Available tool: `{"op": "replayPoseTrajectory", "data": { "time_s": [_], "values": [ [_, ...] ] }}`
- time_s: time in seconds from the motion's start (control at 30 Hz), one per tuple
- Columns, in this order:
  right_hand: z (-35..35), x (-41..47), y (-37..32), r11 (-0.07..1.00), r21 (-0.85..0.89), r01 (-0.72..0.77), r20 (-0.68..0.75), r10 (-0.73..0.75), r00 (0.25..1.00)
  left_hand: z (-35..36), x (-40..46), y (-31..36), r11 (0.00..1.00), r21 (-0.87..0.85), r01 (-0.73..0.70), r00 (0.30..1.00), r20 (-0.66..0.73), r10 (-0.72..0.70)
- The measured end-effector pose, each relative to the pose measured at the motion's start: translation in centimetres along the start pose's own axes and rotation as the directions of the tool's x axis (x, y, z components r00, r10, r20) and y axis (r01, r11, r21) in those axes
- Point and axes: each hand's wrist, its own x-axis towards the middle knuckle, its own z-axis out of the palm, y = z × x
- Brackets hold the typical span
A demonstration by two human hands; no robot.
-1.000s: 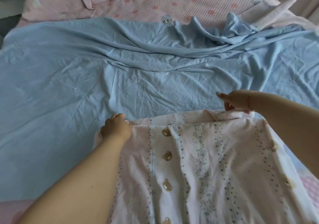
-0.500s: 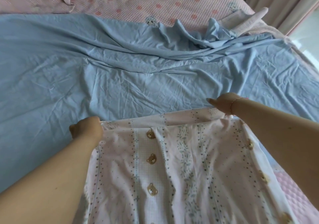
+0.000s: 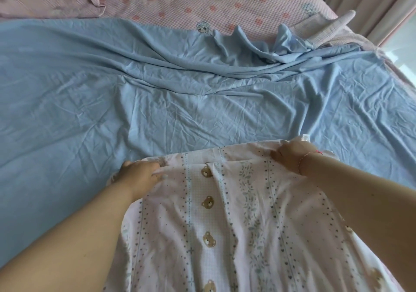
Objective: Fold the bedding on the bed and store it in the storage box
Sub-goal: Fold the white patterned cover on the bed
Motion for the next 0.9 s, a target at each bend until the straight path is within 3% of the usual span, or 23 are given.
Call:
{"op": "replayPoseTrajectory", "data": {
  "time_s": [0.1,0.2,0.27,0.33,0.43,0.5,0.57,0.7,0.77,0.9],
  "values": [
    [-1.4,-0.2,0.5,0.998,-0.022,-0.060,-0.058,0.059,0.997,-1.5,-0.1,-0.4,0.999,0.046,-0.023,0.990,-0.137,0.029],
    [-4.6,1.1,0.6,0.995,-0.034,-0.091,-0.208,0.082,0.975,-3.0,0.8,-0.4,0.986,0.153,0.065,0.958,-0.285,-0.019],
    [-5.7,2.3,0.3,0.993,-0.061,-0.103,-0.360,0.074,0.930,-2.9,1.4,-0.3,0.971,0.179,0.156,0.943,-0.319,-0.093],
    [-4.9,2.3,-0.9,0.998,0.018,-0.060,-0.475,0.061,0.878,-1.3,1.2,0.6,0.974,0.126,0.186,0.921,-0.369,-0.128],
    [-1.2,0.2,-5.5,0.973,0.207,0.100,-0.538,0.028,0.842,2.5,-0.5,3.9,0.998,0.057,0.040,0.877,-0.481,-0.008],
    [1.3,-2.1,-9.7,0.936,0.221,0.273,-0.582,-0.098,0.808,4.7,-0.8,6.1,0.993,0.070,-0.095,0.901,-0.417,0.116],
    [3.5,-2.9,-12.7,0.875,0.224,0.428,-0.543,-0.252,0.801,5.6,-0.4,7.8,0.987,0.048,-0.153,0.955,-0.251,0.160],
    [4.8,-1.4,-13.9,0.888,0.229,0.399,-0.295,-0.328,0.898,6.8,1.6,6.3,0.993,0.114,-0.040,0.994,-0.093,0.050],
    [5.2,0.6,-12.0,0.921,0.190,0.341,-0.255,-0.289,0.923,6.7,1.7,3.7,0.993,0.083,0.089,0.994,-0.071,-0.083],
    [6.0,3.7,-4.6,0.967,0.244,0.080,-0.135,-0.047,0.990,7.3,0.8,-1.4,0.950,0.019,0.310,0.950,-0.046,-0.309]
  ]
}}
